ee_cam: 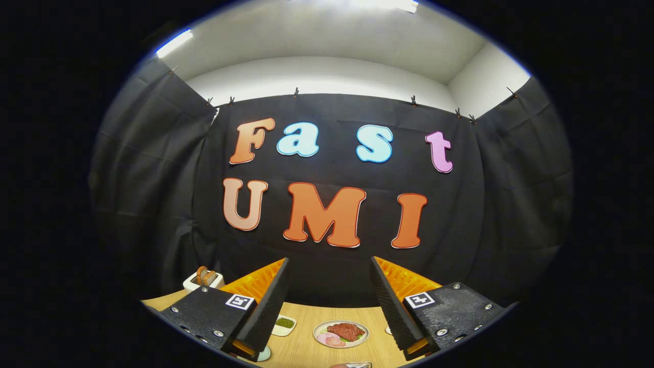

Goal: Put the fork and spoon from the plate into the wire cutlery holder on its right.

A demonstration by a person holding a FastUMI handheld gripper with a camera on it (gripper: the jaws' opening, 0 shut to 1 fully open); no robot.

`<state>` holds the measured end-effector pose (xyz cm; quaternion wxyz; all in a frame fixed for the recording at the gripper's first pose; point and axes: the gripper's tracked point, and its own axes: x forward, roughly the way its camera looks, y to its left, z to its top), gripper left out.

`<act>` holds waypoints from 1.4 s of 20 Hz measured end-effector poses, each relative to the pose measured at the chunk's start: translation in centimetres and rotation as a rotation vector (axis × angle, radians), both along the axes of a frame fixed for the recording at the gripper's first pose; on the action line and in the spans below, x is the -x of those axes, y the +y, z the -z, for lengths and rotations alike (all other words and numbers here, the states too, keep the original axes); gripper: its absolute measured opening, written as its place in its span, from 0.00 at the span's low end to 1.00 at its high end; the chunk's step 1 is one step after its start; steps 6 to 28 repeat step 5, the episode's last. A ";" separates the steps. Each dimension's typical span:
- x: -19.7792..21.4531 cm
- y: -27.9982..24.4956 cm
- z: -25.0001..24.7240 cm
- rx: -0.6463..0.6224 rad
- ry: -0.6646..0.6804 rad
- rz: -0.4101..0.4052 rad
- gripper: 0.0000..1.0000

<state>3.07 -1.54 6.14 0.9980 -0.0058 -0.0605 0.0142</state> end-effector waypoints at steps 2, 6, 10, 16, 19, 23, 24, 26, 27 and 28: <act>-0.2 -0.1 -0.1 -0.002 -0.001 -0.003 0.92; -0.2 -0.5 0.0 -0.003 -0.005 -0.003 0.92; -0.2 -0.5 0.0 -0.003 -0.005 -0.003 0.92; -0.2 -0.5 0.0 -0.003 -0.005 -0.003 0.92; -0.2 -0.5 0.0 -0.003 -0.005 -0.003 0.92; -0.2 -0.5 0.0 -0.003 -0.005 -0.003 0.92; -0.2 -0.5 0.0 -0.003 -0.005 -0.003 0.92; -0.2 -0.5 0.0 -0.003 -0.005 -0.003 0.92; -0.2 -0.5 0.0 -0.003 -0.005 -0.003 0.92; -0.2 -0.5 0.0 -0.003 -0.005 -0.003 0.92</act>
